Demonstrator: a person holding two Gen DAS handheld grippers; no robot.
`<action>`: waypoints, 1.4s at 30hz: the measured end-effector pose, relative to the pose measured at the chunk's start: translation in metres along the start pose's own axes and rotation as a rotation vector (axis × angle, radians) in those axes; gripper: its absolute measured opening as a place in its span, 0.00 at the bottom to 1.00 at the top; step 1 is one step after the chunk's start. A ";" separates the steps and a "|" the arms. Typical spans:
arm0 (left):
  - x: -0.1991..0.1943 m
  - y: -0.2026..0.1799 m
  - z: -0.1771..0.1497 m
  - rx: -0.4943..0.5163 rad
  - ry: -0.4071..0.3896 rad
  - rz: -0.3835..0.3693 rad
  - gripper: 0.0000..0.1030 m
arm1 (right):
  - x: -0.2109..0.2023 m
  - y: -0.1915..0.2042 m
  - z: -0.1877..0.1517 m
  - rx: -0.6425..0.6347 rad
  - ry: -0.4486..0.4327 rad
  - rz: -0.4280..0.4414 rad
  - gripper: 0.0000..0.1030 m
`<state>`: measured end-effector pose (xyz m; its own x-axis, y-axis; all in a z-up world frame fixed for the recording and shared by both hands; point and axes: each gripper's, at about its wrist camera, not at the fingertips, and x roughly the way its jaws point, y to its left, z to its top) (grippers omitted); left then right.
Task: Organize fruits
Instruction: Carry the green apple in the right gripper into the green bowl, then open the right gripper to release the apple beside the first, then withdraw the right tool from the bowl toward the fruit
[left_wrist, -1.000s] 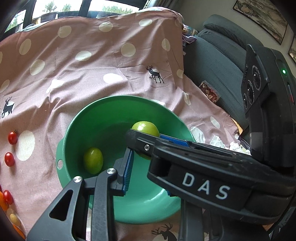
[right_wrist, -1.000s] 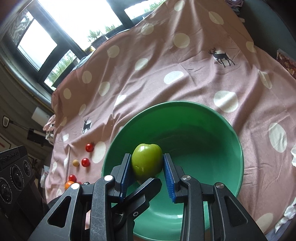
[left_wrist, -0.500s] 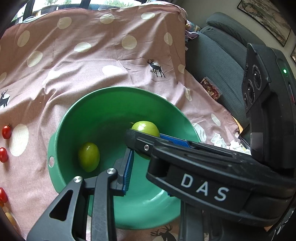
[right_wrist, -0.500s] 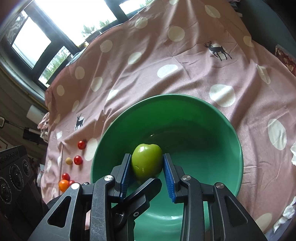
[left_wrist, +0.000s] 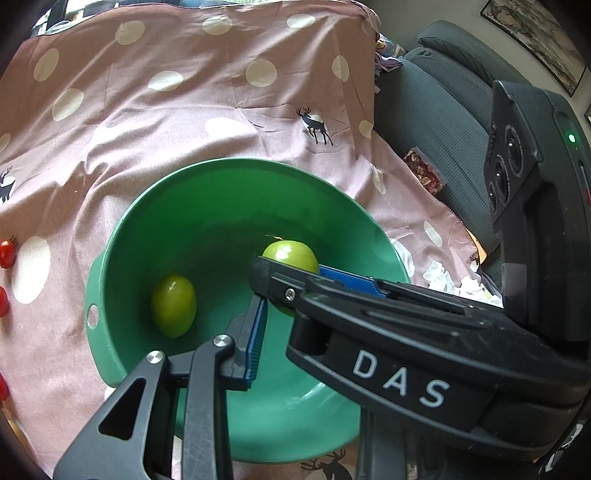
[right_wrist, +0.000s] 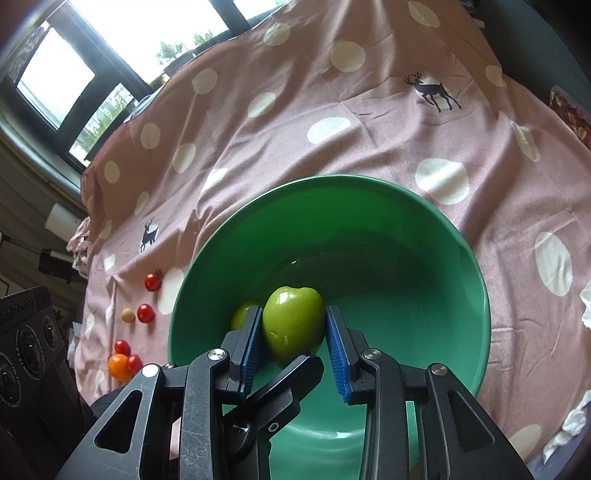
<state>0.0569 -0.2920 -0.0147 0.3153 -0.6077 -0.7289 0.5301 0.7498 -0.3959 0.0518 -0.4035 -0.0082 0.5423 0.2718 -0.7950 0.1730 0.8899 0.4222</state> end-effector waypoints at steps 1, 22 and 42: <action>0.001 0.000 0.000 -0.001 0.002 0.000 0.28 | 0.000 -0.001 0.000 0.001 0.002 -0.002 0.35; 0.008 0.001 -0.002 -0.021 0.026 -0.005 0.28 | 0.006 -0.003 -0.002 -0.004 0.034 -0.028 0.35; -0.100 0.029 -0.026 -0.063 -0.191 0.070 0.66 | -0.032 0.028 -0.005 -0.059 -0.130 -0.054 0.55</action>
<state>0.0206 -0.2028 0.0323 0.4964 -0.5877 -0.6389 0.4530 0.8032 -0.3868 0.0354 -0.3853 0.0266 0.6362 0.1763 -0.7511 0.1583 0.9230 0.3508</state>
